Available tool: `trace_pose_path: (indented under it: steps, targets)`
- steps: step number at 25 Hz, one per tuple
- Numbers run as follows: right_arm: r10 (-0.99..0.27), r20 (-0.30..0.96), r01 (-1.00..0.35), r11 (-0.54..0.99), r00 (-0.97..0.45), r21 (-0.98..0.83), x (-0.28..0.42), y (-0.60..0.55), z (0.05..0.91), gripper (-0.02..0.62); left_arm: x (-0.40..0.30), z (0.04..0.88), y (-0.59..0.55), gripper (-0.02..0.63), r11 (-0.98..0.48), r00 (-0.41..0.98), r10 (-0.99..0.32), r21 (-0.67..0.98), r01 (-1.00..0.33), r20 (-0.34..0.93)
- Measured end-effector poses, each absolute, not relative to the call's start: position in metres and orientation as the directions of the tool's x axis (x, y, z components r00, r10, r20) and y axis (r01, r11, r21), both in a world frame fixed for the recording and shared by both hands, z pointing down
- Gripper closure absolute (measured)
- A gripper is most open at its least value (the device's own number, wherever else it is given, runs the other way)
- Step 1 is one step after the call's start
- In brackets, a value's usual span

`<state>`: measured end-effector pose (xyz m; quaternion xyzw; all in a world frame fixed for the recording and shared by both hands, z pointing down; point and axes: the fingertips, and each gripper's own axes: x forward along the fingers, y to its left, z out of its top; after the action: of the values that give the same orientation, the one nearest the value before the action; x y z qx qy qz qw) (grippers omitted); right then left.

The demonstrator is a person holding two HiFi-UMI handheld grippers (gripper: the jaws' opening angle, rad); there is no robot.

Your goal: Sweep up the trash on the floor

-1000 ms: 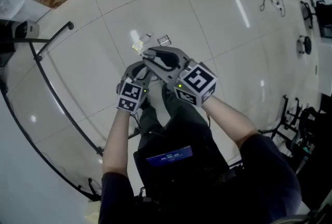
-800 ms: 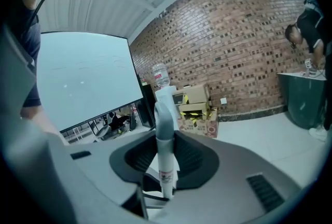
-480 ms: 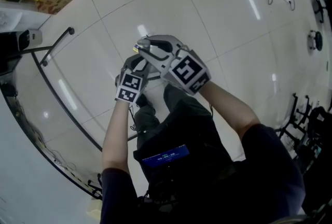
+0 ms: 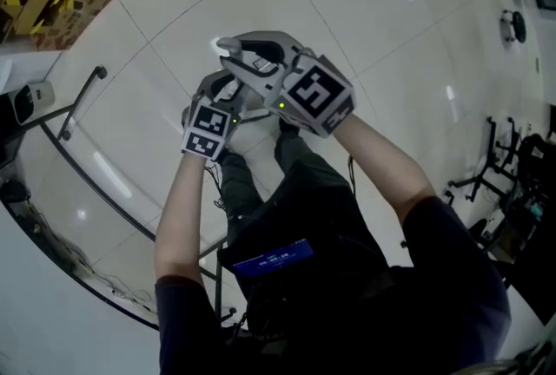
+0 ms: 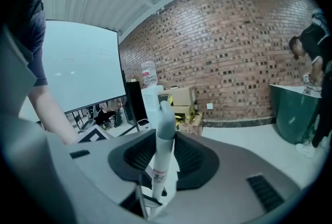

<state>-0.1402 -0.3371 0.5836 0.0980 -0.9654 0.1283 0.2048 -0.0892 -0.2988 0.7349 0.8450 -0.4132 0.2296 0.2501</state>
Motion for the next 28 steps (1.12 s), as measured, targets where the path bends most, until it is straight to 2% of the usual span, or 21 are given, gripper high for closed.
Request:
trace_pose_path:
  steps: [11, 28]
  targets:
    - [-0.194, 0.424, -0.286, 0.944, -0.884, -0.166, -0.179, -0.354, 0.582, 0.463, -0.12, 0.732, -0.317, 0.515, -0.592, 0.634, -0.54, 0.286, -0.753, 0.553]
    - [-0.231, 0.339, -0.301, 0.939, -0.912, -0.169, -0.171, -0.371, 0.548, 0.472, -0.119, 0.705, -0.344, 0.517, -0.61, 0.616, -0.564, 0.225, -0.759, 0.55]
